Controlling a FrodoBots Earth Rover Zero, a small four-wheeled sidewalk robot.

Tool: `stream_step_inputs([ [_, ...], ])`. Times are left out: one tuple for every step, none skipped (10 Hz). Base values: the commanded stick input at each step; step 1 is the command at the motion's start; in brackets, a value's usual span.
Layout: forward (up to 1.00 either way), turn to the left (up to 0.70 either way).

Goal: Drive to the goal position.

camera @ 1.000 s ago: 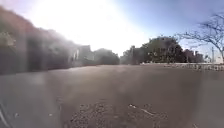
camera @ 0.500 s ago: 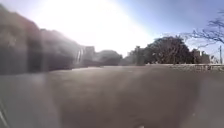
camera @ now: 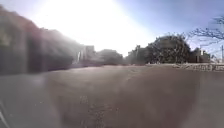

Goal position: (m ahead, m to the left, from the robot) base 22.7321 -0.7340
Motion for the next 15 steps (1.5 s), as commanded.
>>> stream_step_inputs([
  [1.00, 0.00],
  [1.00, 0.00],
  [1.00, -0.01],
  [1.00, -0.12],
  [1.00, -0.23],
  [1.00, 0.00],
  [1.00, 0.00],
  [1.00, 0.00],
  [1.00, 0.00],
  [1.00, 0.00],
  [1.00, 0.00],
  [1.00, 0.00],
  [1.00, 0.00],
  [1.00, 0.00],
  [1.00, 0.00],
])
